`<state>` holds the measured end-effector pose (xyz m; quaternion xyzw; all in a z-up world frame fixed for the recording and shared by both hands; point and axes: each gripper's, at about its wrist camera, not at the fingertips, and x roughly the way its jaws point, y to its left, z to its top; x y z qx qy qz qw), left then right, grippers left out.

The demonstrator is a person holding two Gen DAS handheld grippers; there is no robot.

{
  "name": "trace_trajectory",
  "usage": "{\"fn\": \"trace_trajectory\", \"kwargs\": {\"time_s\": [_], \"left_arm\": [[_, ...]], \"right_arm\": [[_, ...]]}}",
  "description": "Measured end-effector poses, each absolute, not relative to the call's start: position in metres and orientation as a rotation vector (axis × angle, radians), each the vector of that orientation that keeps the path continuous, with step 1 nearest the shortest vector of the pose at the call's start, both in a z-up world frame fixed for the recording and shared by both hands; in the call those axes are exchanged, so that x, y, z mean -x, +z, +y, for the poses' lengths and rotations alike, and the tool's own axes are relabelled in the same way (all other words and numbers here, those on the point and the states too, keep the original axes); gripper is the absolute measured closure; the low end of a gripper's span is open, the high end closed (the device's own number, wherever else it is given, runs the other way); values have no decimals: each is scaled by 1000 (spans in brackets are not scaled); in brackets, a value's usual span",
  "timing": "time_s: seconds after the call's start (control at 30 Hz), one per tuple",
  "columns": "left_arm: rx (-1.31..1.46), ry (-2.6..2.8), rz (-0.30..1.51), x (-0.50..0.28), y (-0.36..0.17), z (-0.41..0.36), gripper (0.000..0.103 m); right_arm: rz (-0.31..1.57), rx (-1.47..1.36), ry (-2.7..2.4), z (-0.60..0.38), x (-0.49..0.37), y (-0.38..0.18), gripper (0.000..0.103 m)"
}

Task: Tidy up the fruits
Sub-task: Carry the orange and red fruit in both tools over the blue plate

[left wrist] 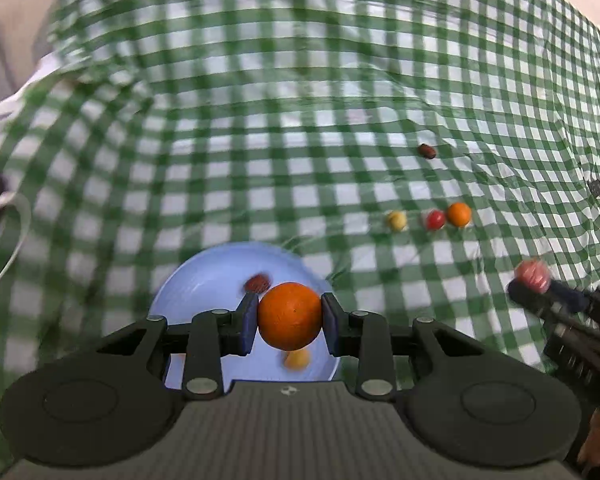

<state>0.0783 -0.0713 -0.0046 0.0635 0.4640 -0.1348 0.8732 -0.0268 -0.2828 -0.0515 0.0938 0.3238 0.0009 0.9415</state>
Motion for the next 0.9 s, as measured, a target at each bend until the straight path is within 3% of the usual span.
{"fn": "trace_trajectory", "kwargs": {"time_s": [0.37, 0.9], "left_arm": [[-58, -191, 963, -9, 1, 18, 66], [-19, -174, 924, 19, 4, 47, 66]], "right_arm": [[691, -39, 261, -161, 83, -30, 71], [654, 37, 268, -141, 101, -20, 70]]}}
